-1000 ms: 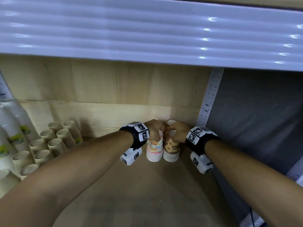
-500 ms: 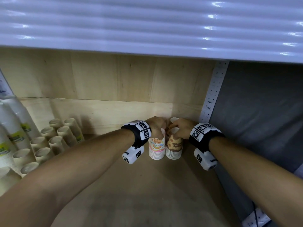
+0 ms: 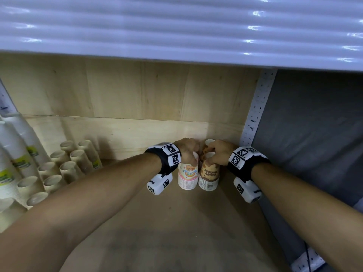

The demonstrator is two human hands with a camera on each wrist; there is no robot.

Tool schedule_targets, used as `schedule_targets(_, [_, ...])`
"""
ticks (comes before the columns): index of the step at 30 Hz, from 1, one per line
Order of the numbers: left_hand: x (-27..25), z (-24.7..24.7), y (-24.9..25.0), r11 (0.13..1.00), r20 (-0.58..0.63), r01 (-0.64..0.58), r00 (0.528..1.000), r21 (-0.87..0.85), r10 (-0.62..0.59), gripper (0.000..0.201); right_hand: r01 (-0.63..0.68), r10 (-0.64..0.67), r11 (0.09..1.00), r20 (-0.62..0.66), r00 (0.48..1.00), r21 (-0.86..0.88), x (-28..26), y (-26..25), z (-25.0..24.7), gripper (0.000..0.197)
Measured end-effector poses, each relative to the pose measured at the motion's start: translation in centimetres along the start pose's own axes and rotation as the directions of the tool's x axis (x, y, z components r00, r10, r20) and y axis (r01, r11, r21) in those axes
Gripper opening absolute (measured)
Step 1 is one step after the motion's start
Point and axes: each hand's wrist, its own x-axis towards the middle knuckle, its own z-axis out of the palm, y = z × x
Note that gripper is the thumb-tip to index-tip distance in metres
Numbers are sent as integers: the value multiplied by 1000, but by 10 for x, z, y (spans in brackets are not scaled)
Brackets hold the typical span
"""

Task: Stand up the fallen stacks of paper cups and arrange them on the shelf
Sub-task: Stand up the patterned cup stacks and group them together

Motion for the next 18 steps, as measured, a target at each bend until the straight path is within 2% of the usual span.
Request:
schedule_targets(2, [0,0,-1,1000,17,-9,1000,9,9,57,-8,8,1000,12,1000,5,0,1,0,33])
schedule_targets(7, [-1,2,1,1000,-21,-7,1000,9,7,47,3,-3,1000,13,1000,2,1,0,2,27])
schedule_targets(10, [-3,2,1,1000,-37,9,999,-4,-9,48,-18,18,1000,-15,1000,15,1,1,3,28])
schedule_targets(14, [-3,1,2,1000,-38,22,999,-1,-22,46,-23,23,1000,8,1000,18,0,0,0,35])
schedule_targets(18, [-3,1,4,1000,-47,20,999,10,-19,48,-13,13,1000,-2,1000,11,-2,-1,-1,31])
